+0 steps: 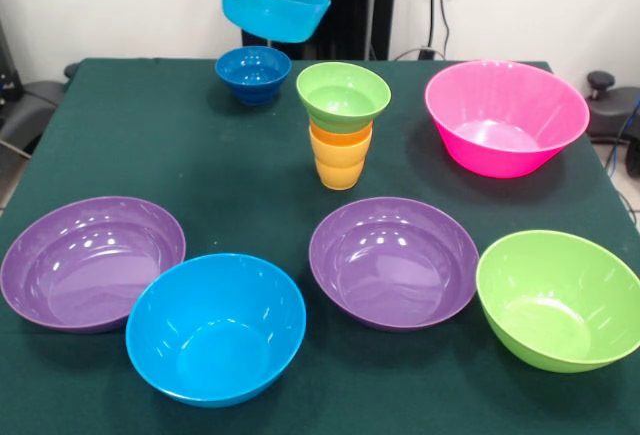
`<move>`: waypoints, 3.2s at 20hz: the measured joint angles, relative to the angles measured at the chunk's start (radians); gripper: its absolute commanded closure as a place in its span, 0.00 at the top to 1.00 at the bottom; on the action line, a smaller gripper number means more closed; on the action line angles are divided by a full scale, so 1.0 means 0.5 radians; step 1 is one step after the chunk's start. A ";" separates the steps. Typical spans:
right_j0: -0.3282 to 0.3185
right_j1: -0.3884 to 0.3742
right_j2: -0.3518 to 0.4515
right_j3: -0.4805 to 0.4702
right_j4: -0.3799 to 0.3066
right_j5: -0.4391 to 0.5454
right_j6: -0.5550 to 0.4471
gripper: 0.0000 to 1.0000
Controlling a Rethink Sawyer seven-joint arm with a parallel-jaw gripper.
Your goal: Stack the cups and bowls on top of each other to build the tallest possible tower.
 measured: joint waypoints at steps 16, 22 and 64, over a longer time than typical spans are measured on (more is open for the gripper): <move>0.166 0.068 -0.056 -0.169 0.041 0.085 0.000 0.00; 0.261 0.119 -0.103 -0.234 0.071 0.085 0.000 0.00; 0.594 0.432 -0.388 -0.666 0.281 0.248 0.002 0.00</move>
